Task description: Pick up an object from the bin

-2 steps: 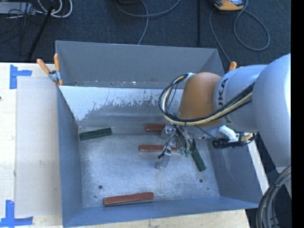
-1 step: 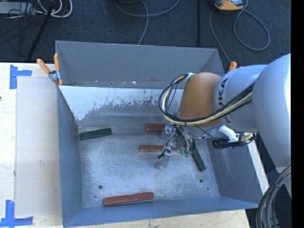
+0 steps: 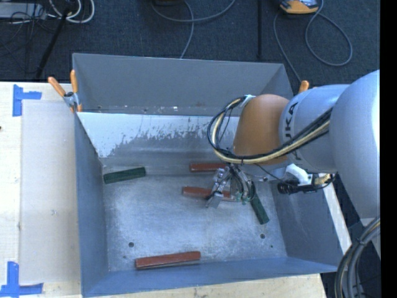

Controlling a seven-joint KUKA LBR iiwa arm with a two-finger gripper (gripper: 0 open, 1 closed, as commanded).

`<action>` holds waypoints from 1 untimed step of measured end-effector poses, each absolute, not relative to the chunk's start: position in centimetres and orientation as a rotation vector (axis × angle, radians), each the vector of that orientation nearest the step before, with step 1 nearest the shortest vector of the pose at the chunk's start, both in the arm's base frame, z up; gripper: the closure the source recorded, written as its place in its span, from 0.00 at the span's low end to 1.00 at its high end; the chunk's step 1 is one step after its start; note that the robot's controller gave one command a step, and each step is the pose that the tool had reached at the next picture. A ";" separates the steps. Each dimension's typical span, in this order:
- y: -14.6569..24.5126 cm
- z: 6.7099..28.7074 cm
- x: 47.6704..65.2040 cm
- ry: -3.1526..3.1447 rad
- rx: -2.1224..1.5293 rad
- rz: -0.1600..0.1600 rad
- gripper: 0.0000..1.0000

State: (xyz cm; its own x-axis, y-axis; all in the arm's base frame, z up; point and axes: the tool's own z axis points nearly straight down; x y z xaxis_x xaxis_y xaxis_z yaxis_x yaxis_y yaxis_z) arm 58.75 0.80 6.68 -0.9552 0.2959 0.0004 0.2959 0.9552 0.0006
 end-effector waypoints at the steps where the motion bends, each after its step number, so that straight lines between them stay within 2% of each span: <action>1: 0.8 18.6 58.9 -3.115 -0.466 -0.003 1.00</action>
Offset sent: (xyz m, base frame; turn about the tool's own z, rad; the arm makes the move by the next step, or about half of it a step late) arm 0.0000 0.0002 0.1151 0.0000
